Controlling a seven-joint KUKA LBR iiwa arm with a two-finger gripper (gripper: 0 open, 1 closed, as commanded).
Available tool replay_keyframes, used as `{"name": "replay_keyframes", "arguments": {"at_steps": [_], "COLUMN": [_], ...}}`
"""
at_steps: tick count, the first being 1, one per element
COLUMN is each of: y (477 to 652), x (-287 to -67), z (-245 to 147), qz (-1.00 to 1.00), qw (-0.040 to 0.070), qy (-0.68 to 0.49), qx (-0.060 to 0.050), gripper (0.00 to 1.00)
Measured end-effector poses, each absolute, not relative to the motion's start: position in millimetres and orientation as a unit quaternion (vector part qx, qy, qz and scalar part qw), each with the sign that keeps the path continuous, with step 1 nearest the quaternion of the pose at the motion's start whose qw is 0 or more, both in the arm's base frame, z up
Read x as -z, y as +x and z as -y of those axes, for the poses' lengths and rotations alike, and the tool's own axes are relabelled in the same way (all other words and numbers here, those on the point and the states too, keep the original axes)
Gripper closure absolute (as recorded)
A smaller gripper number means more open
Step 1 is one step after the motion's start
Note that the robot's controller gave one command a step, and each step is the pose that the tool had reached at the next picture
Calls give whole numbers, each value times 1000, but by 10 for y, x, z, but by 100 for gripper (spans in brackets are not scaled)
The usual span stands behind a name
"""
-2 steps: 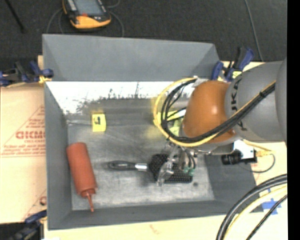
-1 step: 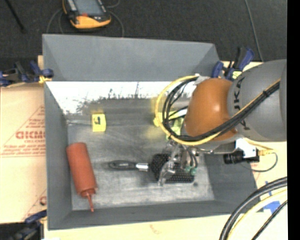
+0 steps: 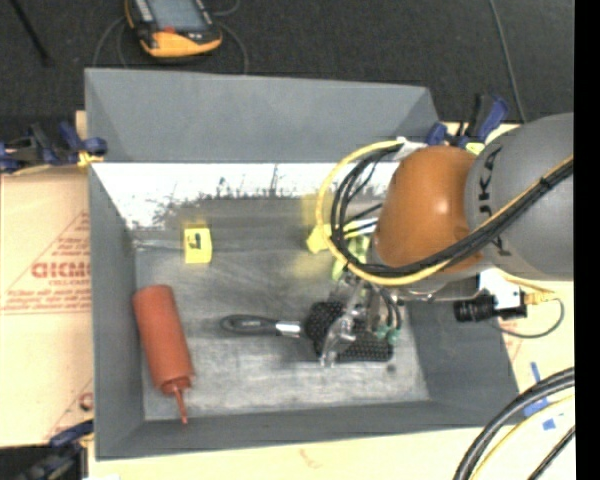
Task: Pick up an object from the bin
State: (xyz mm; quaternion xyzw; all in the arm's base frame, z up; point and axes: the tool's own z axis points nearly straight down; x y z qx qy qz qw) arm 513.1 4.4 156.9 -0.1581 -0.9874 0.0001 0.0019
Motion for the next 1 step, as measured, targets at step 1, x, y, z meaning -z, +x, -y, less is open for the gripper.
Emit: {"name": "replay_keyframes", "arguments": {"at_steps": [1], "y": [5147], "x": [-1701], "z": [-44], "qz": [987], "qw": [-1], "qy": [-158], "qx": [0], "gripper": [100]}}
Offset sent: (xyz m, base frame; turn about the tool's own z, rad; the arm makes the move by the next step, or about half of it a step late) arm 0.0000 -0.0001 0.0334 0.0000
